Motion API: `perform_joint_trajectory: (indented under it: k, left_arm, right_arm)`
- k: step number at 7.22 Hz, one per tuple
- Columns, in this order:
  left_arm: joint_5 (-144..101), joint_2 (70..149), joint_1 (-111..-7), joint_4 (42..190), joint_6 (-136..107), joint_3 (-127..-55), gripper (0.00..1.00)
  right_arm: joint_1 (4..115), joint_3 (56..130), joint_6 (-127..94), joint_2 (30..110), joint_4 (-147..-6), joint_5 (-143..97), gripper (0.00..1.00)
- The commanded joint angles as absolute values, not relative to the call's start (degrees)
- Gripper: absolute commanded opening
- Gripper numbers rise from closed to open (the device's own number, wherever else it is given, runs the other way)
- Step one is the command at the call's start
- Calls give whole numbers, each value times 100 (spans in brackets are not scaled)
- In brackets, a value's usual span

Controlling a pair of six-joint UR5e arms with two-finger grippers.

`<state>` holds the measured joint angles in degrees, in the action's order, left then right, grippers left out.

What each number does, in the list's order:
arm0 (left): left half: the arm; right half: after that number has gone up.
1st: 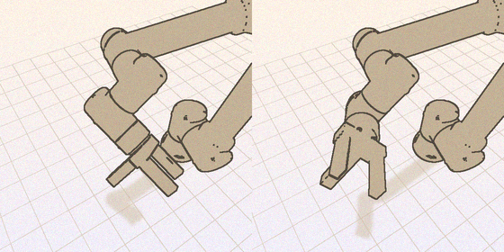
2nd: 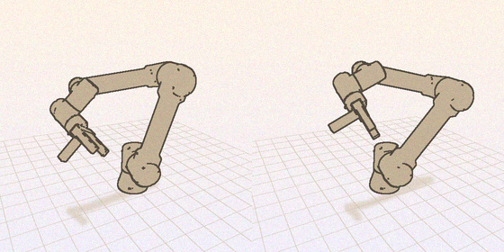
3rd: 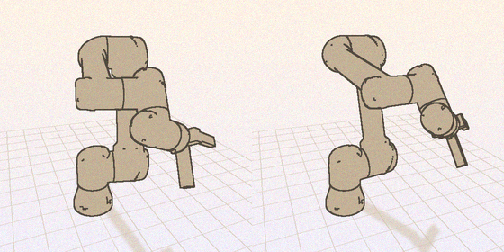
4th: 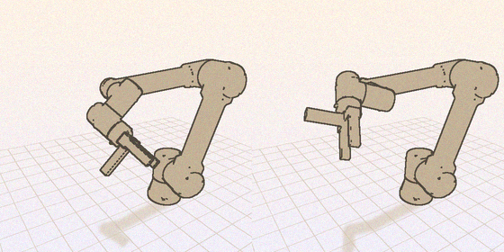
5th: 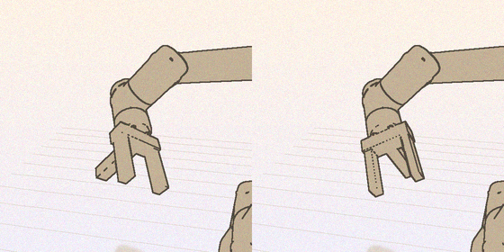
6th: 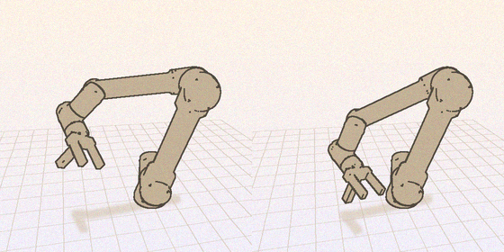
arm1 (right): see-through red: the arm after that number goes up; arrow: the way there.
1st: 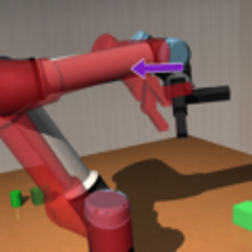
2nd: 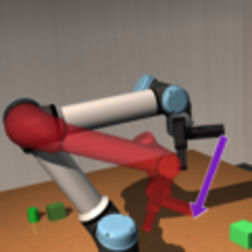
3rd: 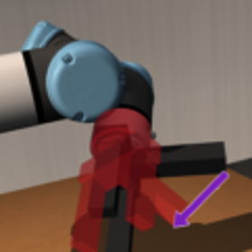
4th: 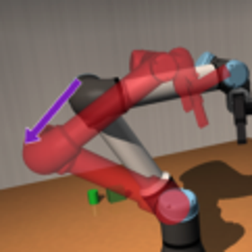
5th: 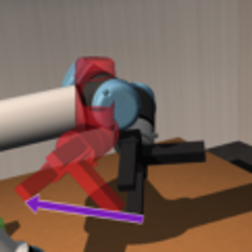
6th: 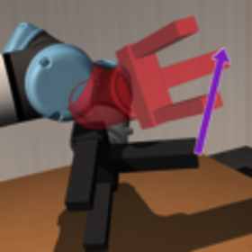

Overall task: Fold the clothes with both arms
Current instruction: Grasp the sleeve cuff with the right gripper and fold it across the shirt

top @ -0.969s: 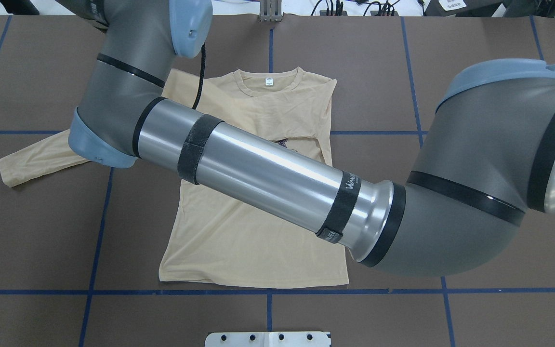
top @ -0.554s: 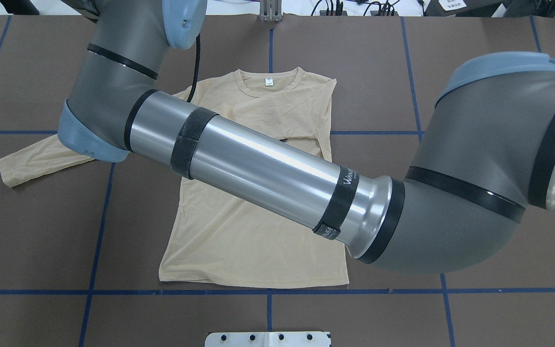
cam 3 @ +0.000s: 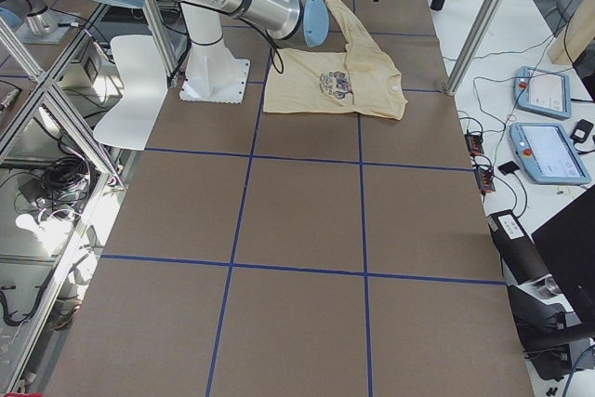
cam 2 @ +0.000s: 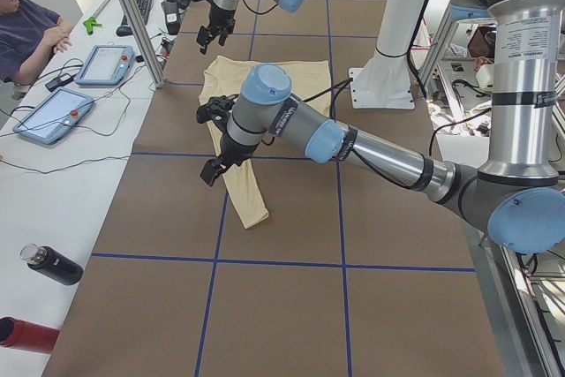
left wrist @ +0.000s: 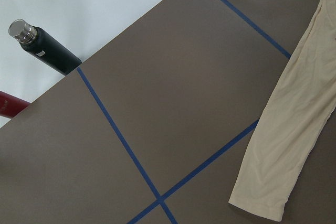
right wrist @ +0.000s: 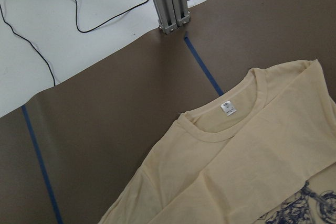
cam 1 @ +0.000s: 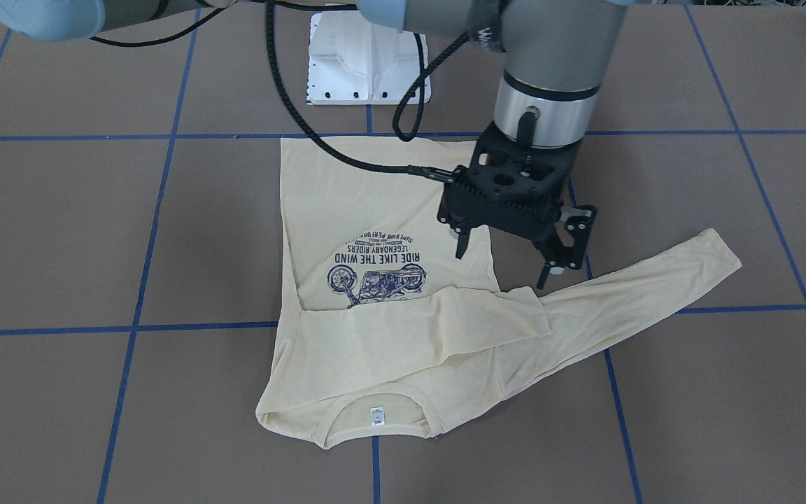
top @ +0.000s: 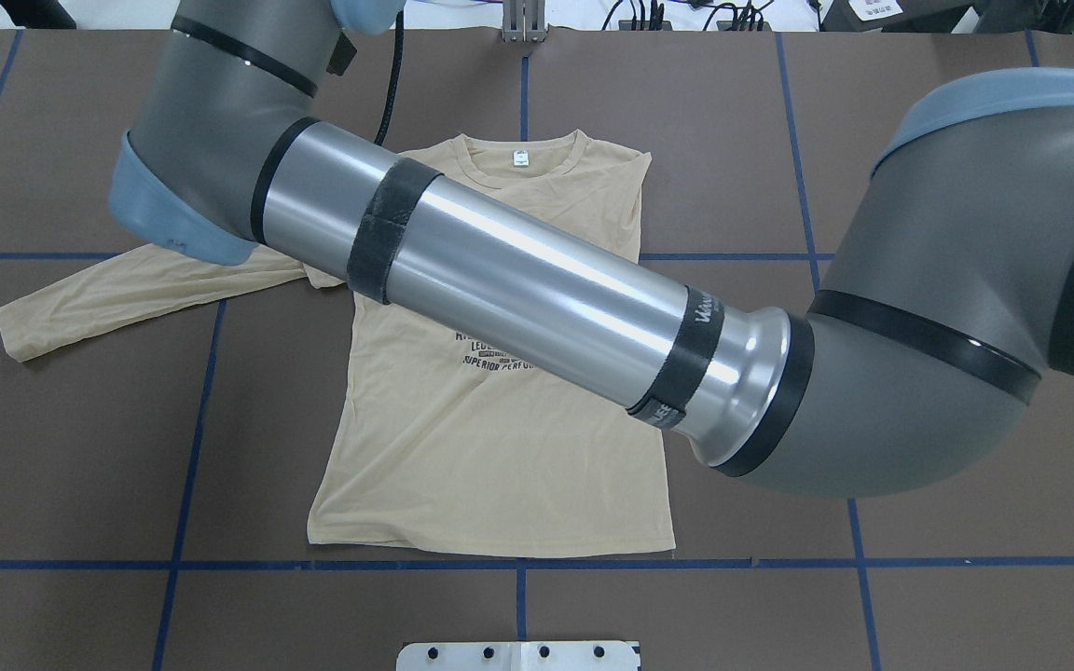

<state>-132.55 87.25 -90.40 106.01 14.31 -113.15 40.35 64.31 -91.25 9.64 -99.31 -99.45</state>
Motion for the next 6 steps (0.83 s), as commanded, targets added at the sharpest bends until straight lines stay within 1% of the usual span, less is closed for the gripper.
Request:
perform_joint_trajectory:
  k: [1,3,4,5,6]
  left_arm:
    - [-13359,8692,-8590,10898,1301,-11303,100]
    - [-13333,8527,-8290,11090,1178,-11294,100]
    - [-13255,8317,-7923,11623,690,-11285,100]
    - [-12767,7958,-7432,12446,85,-11181,100]
    - [-12275,7632,-6992,13263,-399,-10980,100]
  right_arm:
    - [4332,8157,-8335,2427,-10406,-10343,100]
    - [4683,10063,-7265,4315,-10415,-10616,100]
    - [4989,10742,-6494,5168,-10398,-10887,100]
    - [5288,11210,-5616,5934,-10345,-11203,100]
    - [5587,11450,-4981,6707,-10023,-11380,100]
